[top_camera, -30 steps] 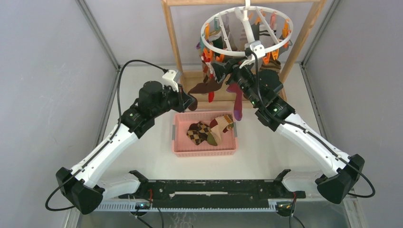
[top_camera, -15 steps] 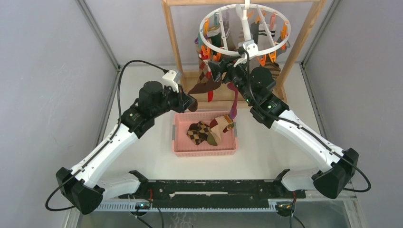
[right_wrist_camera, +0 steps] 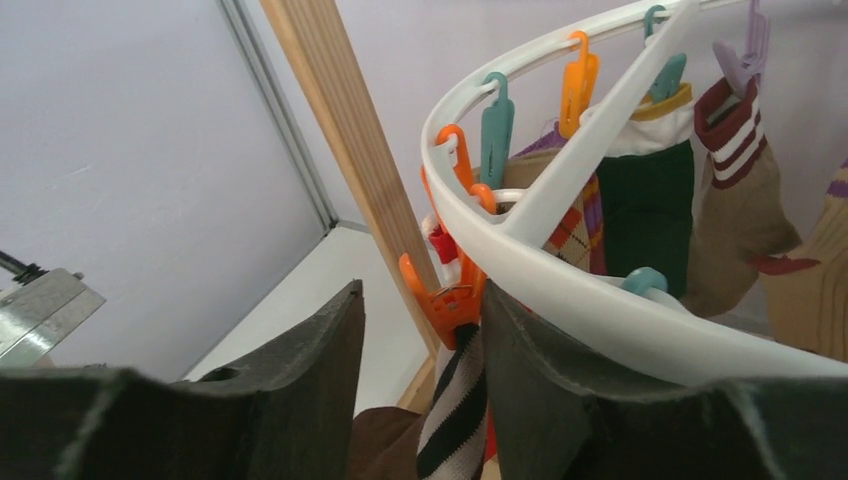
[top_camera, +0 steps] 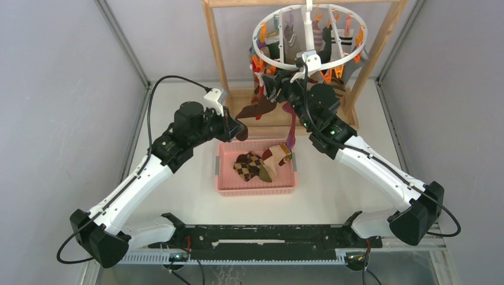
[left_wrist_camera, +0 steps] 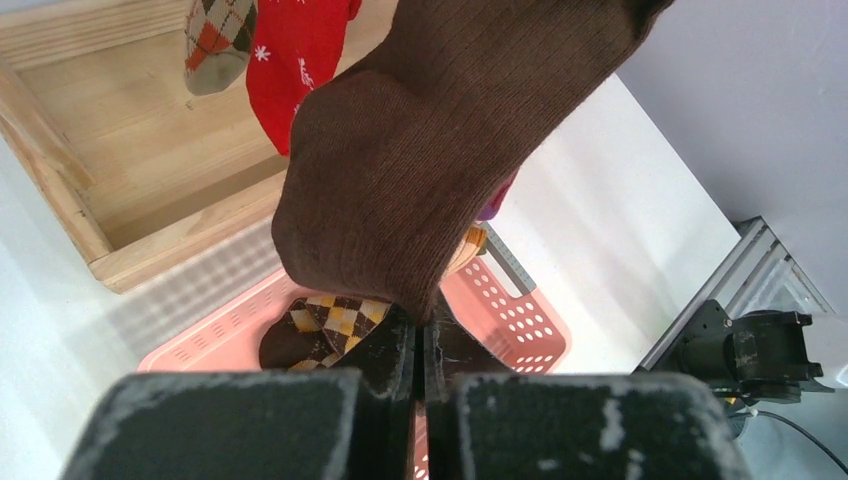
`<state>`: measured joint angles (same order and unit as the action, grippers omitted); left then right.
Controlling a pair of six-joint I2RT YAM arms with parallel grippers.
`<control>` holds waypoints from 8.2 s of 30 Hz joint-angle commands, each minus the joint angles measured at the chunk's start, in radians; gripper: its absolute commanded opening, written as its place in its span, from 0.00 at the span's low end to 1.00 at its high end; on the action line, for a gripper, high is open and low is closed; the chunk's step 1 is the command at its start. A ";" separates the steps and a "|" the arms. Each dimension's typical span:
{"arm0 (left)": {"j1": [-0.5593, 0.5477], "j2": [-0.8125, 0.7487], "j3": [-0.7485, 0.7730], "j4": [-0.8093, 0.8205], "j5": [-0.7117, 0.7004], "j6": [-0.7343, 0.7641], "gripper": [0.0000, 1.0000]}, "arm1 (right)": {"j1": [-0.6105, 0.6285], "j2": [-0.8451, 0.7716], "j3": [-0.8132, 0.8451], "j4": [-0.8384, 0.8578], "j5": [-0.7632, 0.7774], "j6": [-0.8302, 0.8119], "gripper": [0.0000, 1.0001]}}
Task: Remove the socks clipped to the hanger
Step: Remove the sock from the hanger, then place the sock in the bin, then adjust the sock in the bin.
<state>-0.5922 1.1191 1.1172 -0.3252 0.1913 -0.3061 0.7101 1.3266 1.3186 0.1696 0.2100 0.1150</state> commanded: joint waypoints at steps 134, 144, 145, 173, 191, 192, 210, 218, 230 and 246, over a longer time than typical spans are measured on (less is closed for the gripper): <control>-0.112 -0.090 0.032 -0.066 0.109 -0.034 0.01 | -0.155 -0.074 -0.134 0.117 -0.109 0.303 0.60; -0.112 -0.060 0.026 -0.061 0.101 -0.036 0.01 | -0.161 -0.123 -0.155 0.010 -0.198 0.333 0.81; -0.112 -0.057 0.024 -0.062 0.100 -0.036 0.01 | -0.161 -0.130 -0.156 -0.002 -0.199 0.331 0.81; -0.110 -0.043 -0.223 0.018 -0.144 -0.164 0.09 | -0.161 -0.485 -0.514 -0.283 -0.245 0.317 0.83; -0.087 0.088 -0.388 0.145 -0.269 -0.237 0.53 | -0.076 -0.337 -0.556 -0.285 -0.155 0.246 0.65; -0.088 0.089 -0.388 0.149 -0.267 -0.237 0.58 | -0.065 -0.301 -0.544 -0.288 -0.147 0.243 0.66; -0.088 -0.097 -0.414 0.101 -0.315 -0.225 0.96 | 0.041 0.112 -0.330 -0.382 -0.077 0.204 0.72; -0.088 -0.124 -0.427 0.101 -0.313 -0.221 0.96 | 0.089 0.201 -0.333 -0.423 -0.033 0.235 0.71; -0.089 -0.123 -0.436 0.125 -0.301 -0.226 0.96 | 0.116 0.412 -0.333 -0.300 -0.227 0.305 0.72; -0.088 -0.118 -0.417 0.126 -0.293 -0.226 0.96 | 0.164 0.095 -0.321 -0.454 -0.055 0.240 0.77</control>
<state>-0.6842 1.0153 0.6930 -0.2306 -0.1020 -0.5411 0.8516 1.5234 0.9642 -0.2676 0.1497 0.3832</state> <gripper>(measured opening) 0.957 0.764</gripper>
